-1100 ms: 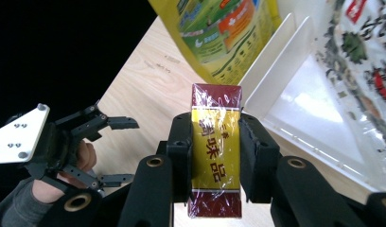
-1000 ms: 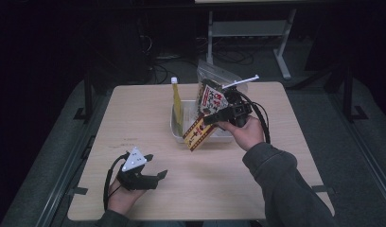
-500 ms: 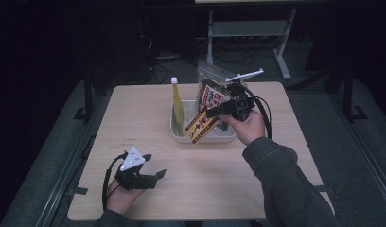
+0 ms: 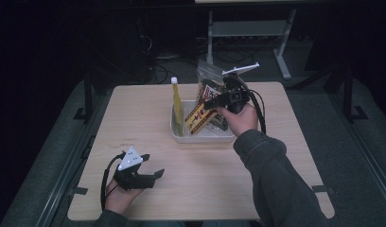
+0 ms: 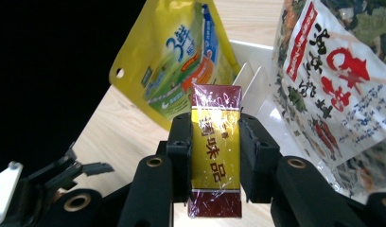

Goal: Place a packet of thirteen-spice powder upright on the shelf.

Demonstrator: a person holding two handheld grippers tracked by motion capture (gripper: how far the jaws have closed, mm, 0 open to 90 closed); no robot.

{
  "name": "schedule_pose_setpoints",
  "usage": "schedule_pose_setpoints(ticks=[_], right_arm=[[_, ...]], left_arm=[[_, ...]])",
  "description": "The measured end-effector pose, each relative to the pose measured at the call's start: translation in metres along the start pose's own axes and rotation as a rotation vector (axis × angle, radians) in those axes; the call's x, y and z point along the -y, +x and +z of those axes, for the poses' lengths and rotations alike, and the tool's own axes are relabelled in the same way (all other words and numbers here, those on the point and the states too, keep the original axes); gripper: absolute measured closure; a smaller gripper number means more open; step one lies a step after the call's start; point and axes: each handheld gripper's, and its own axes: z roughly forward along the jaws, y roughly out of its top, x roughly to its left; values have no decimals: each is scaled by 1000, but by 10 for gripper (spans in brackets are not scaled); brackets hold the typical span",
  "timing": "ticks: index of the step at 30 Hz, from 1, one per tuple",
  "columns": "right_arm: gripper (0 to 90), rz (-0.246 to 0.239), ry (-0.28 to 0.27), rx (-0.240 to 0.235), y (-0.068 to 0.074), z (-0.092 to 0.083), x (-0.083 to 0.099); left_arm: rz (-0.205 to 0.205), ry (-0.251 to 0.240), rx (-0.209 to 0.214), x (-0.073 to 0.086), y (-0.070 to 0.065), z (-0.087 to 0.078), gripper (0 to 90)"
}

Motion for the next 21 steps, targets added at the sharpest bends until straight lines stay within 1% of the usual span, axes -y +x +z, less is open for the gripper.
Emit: schedule_pose_setpoints(ticks=[2,11,15,21], right_arm=[[683,0,0,17,1,3,-2],[683,21,-21,42,4,13,-12],[682,43,-36,52,3,18,-14],[682,71,-51,89,3,29,-18]], left_arm=[[-1,-1,-3,0,0,0,217],[-16,-7,-9,2,4,-2,217],[-20,-2,-5,3,5,-2,217],[-25,-6,-7,3,6,-3,217]])
